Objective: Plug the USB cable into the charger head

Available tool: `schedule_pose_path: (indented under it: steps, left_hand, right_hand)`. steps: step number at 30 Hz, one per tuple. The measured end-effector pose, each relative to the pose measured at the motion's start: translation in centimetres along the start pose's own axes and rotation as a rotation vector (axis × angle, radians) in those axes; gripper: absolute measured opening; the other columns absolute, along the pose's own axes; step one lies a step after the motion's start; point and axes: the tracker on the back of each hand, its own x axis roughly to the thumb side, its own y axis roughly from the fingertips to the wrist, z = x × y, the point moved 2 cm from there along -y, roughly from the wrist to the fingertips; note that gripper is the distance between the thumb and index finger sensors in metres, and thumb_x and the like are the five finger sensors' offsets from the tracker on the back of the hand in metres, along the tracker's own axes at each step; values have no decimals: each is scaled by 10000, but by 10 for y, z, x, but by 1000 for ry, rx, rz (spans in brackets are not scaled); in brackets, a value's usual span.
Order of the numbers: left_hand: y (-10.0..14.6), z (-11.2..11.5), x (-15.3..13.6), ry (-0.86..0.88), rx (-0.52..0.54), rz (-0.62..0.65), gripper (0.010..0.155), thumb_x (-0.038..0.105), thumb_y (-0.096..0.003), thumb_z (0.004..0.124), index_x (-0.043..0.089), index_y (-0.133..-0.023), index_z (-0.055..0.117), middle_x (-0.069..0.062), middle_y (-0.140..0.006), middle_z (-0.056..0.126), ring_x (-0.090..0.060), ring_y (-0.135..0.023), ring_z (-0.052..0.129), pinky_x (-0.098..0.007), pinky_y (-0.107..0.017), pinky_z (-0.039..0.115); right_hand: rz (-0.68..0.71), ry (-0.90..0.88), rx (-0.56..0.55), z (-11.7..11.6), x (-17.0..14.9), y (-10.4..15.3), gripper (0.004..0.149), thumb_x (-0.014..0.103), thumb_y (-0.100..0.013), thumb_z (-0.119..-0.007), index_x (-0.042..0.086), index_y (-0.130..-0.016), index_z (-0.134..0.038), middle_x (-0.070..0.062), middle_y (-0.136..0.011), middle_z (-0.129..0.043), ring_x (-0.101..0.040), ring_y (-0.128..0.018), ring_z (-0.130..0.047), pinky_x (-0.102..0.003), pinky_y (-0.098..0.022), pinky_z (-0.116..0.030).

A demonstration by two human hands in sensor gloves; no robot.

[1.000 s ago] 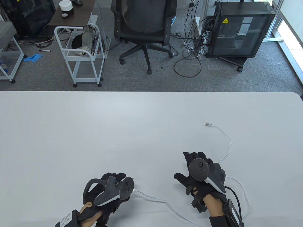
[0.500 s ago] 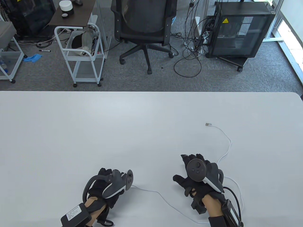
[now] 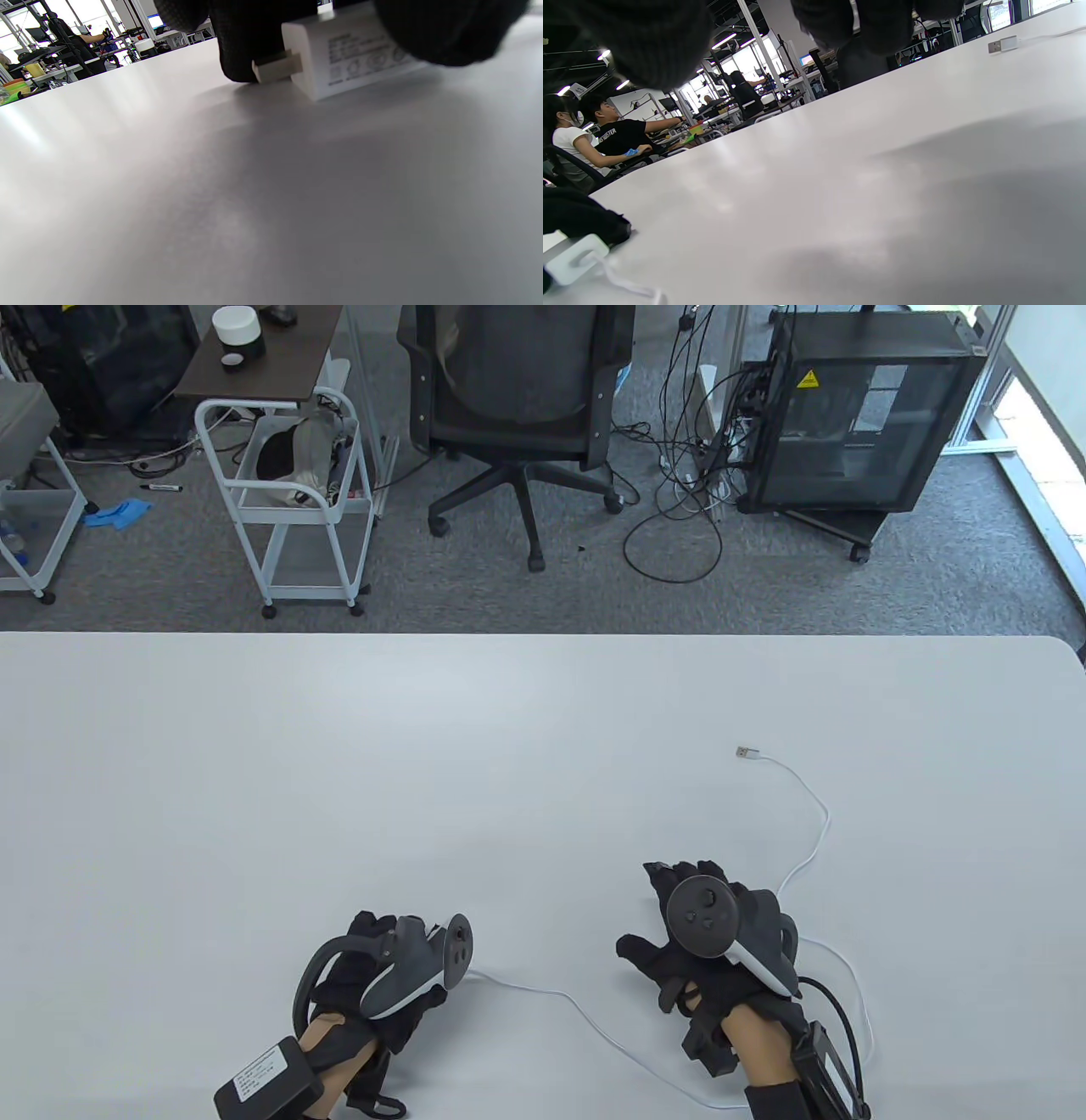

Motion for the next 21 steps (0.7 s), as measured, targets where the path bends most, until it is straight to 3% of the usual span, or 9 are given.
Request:
schedule_pose_path:
  steps: [4,9,13,16,21]
  left_hand:
    - [5,-6,-4,61,14,40,849,636,-109,749,494,-924,558,186,-1011,750,-108,-989,804,-416,-862,581]
    - [24,-31,-12,225,157,107,935,700,-78,700,494,-958,462,168,-1111,594,-154,-1103,629,-458,-880,493]
    - [39,-45,-14,260,266,138,985,753,-59,645,502,-977,389,164,-1167,464,-180,-1164,464,-487,-891,409]
    - [43,-49,-15,248,292,142,982,767,-57,630,541,-971,351,171,-1184,393,-183,-1178,396,-494,-894,370]
    - [40,-45,-17,245,248,135,1008,780,-51,613,515,-982,334,155,-1192,336,-192,-1181,342,-509,-891,330]
  right_hand:
    - [-6,0,-1,0,-2,0,964,649,-284,-709,95,-1027,-445,-270,-1105,-534,-549,-994,-422,-694,-667,-353]
    - [-5,-3,-7,1,-2,0,961,647,-284,-710,97,-1027,-447,-271,-1104,-535,-548,-994,-422,-693,-668,-354]
    - [6,-16,-9,1,1,1,963,648,-284,-710,96,-1027,-446,-270,-1105,-533,-549,-995,-420,-694,-667,-354]
    - [13,-21,-12,2,2,2,963,648,-284,-710,96,-1027,-447,-269,-1106,-531,-549,-995,-420,-694,-668,-353]
    - [16,-21,-8,2,3,2,963,642,-283,-721,96,-1028,-447,-268,-1106,-531,-548,-996,-418,-694,-669,-351]
